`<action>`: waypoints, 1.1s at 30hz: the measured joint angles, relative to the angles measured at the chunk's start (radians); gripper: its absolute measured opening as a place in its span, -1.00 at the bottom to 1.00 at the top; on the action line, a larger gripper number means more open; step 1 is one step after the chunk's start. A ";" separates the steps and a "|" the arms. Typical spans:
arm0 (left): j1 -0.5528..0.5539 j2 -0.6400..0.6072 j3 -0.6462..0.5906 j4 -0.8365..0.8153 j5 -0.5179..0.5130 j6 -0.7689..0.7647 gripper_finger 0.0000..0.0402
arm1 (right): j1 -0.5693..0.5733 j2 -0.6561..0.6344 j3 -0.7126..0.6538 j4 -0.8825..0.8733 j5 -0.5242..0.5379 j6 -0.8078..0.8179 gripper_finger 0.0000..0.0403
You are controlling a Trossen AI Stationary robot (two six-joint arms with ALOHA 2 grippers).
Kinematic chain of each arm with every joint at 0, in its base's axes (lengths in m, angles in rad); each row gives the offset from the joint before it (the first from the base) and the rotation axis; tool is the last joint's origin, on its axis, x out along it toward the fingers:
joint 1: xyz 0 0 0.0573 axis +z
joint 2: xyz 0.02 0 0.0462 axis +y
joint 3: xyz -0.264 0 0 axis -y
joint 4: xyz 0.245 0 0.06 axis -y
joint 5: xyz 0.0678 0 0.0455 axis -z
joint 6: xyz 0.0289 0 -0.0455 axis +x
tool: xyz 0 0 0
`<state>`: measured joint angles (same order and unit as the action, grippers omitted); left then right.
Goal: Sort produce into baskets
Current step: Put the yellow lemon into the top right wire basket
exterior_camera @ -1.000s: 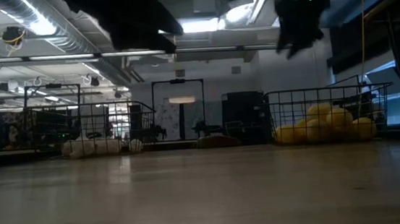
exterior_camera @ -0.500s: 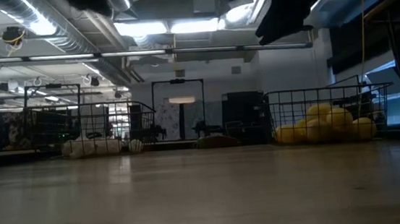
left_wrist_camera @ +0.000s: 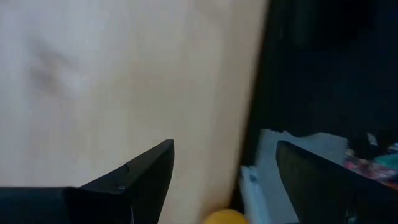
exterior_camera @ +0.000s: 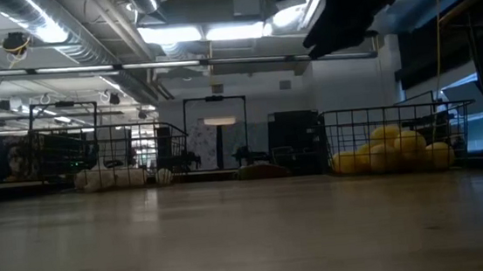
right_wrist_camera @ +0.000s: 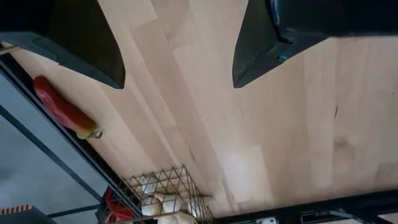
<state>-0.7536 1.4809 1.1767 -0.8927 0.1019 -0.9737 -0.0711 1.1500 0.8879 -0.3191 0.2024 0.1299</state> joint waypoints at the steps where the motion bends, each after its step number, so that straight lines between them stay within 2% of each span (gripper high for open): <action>1: -0.022 0.006 0.000 0.019 0.004 -0.030 0.38 | 0.000 0.000 0.000 0.003 0.000 0.000 0.46; 6: -0.117 0.064 -0.001 0.029 0.006 -0.127 0.37 | 0.000 0.000 0.000 0.022 0.000 -0.003 0.46; 9: -0.161 0.098 -0.001 0.034 0.083 -0.139 0.30 | 0.000 0.000 0.000 0.024 0.000 -0.006 0.46; 19: -0.267 0.178 -0.002 0.071 0.310 -0.107 -0.35 | 0.000 0.000 0.000 0.019 -0.011 -0.030 0.46; 27: -0.325 0.227 -0.002 0.073 0.316 -0.075 -0.79 | 0.000 0.000 0.000 0.012 -0.011 -0.030 0.46; 33: -0.339 0.246 -0.003 0.078 0.308 -0.076 -0.98 | 0.000 0.000 0.000 0.010 -0.011 -0.030 0.46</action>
<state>-1.0926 1.7267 1.1736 -0.8150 0.4100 -1.0496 -0.0715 1.1500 0.8879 -0.3087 0.1909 0.1000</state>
